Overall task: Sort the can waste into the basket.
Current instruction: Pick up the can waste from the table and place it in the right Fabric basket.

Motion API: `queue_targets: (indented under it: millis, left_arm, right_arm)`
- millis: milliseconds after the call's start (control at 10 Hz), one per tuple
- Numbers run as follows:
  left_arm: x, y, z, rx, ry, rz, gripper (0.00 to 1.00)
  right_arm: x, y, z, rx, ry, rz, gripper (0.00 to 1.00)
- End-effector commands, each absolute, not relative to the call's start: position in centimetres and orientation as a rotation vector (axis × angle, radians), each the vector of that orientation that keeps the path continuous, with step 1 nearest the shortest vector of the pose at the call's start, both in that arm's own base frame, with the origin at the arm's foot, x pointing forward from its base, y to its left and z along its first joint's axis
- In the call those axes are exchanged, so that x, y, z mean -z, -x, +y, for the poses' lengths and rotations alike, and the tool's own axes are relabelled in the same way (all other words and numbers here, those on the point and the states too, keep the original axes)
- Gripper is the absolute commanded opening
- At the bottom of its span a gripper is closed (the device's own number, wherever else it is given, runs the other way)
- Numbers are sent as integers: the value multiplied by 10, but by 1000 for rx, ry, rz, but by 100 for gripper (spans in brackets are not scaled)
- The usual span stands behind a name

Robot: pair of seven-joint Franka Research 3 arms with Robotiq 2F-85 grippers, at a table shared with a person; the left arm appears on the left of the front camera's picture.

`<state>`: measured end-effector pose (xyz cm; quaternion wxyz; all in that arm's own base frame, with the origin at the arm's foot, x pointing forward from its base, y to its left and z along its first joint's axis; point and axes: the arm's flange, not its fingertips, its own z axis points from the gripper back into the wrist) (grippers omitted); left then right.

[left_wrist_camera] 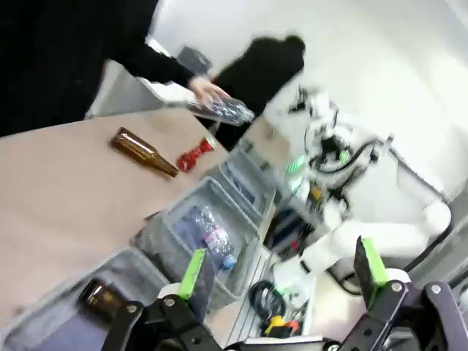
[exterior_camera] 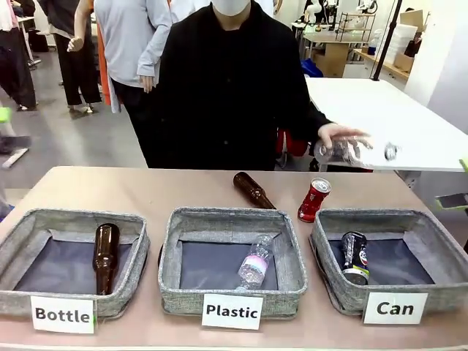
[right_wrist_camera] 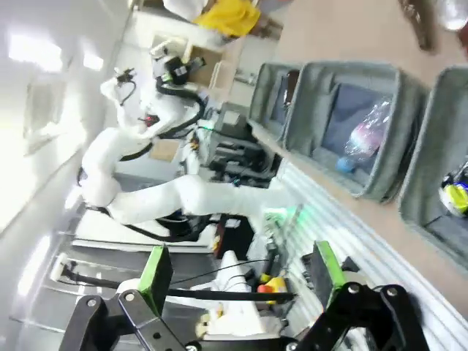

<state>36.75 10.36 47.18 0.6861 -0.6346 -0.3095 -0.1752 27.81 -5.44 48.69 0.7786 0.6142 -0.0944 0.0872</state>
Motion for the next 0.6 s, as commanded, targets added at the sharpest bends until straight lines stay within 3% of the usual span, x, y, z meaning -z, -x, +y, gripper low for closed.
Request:
queue_targets:
  millis: [0, 200, 300, 400, 500]
  left_arm:
    - [-444, -373, 166, 201, 1561, -807, 100]
    - [-412, -353, 221, 129, 1644, -867, 100]
    - [-403, -351, 223, 278, 1640, -862, 100]
    - [-411, -342, 219, 90, 1582, -817, 100]
    - [-411, -342, 219, 90, 1582, -817, 100]
  right_arm:
    - [-487, -306, -71, -75, -1408, -102, 100]
    - [-480, -314, -88, -7, -1429, -113, 100]
    - [-470, -302, -64, -104, -1385, -110, 100]
    - [-470, -302, -64, -104, -1385, -110, 100]
    - [-470, -302, -64, -104, -1385, -110, 100]
